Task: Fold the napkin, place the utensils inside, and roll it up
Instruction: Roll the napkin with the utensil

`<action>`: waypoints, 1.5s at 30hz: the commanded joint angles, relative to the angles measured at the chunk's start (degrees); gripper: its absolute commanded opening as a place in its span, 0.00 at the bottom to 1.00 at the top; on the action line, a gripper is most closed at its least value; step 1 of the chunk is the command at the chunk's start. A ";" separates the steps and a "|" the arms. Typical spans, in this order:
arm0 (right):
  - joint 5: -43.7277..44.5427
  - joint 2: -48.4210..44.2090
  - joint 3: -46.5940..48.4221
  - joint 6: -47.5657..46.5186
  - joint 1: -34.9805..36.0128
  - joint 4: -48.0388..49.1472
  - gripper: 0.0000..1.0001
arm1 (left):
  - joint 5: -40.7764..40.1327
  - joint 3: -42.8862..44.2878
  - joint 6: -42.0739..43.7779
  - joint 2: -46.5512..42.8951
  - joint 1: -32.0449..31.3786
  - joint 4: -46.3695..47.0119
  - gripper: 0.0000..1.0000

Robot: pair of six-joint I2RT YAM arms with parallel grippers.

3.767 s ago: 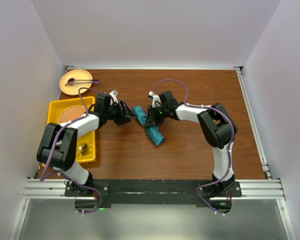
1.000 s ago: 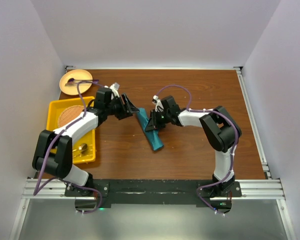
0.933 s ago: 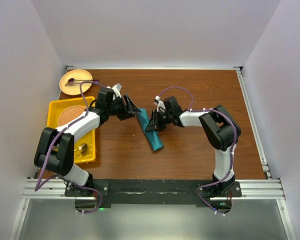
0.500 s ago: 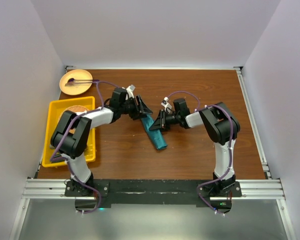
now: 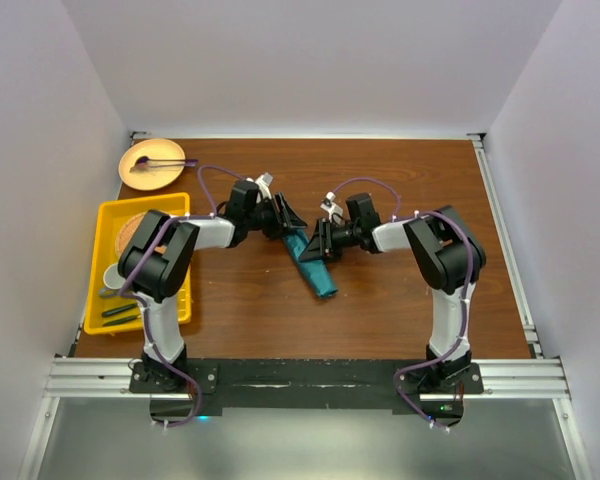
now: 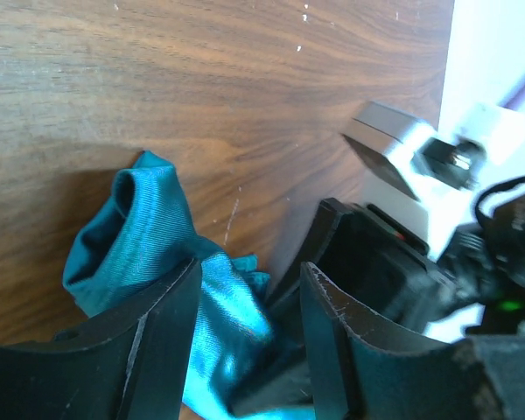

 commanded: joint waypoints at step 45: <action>64.00 -17.64 18.66 -23.83 23.65 -42.11 0.88 | -15.85 10.47 2.55 -19.17 9.52 -35.14 0.64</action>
